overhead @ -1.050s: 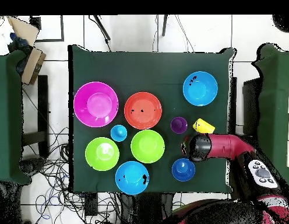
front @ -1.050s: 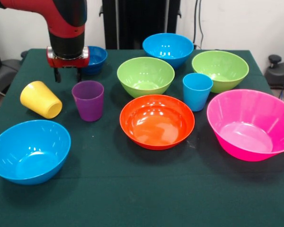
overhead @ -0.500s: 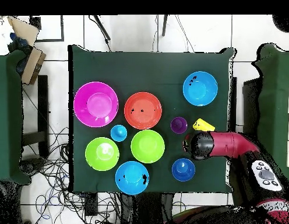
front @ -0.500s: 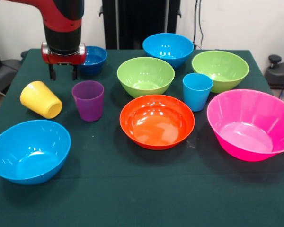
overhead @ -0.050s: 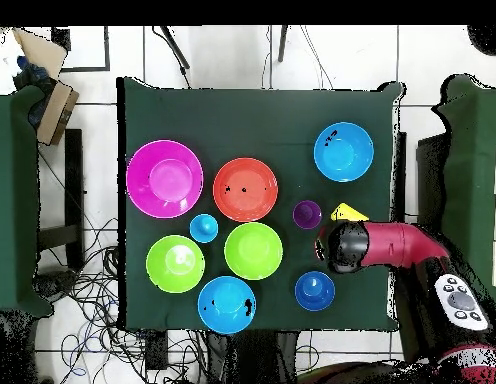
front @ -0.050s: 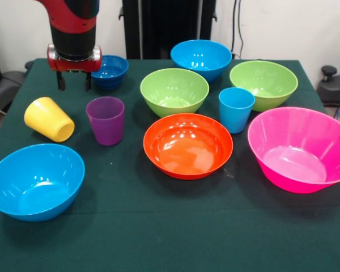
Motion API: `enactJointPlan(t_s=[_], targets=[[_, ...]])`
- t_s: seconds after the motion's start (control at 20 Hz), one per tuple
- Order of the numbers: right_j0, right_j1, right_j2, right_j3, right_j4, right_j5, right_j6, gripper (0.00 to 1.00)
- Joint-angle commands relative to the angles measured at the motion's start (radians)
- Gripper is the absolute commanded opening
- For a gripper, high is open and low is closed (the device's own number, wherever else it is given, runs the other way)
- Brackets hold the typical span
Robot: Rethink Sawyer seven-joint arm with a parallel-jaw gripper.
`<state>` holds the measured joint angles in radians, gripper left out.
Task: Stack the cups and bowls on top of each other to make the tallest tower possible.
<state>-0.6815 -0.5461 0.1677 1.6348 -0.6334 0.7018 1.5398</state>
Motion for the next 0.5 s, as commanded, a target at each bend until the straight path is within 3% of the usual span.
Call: enactJointPlan(t_s=[0.05, 0.5], targets=[[0.007, 0.0, 0.113, -0.052, 0.024, 0.11, -0.152, 1.0], [0.0, -0.008, 0.131, -0.065, 0.007, 0.16, -0.182, 1.0]])
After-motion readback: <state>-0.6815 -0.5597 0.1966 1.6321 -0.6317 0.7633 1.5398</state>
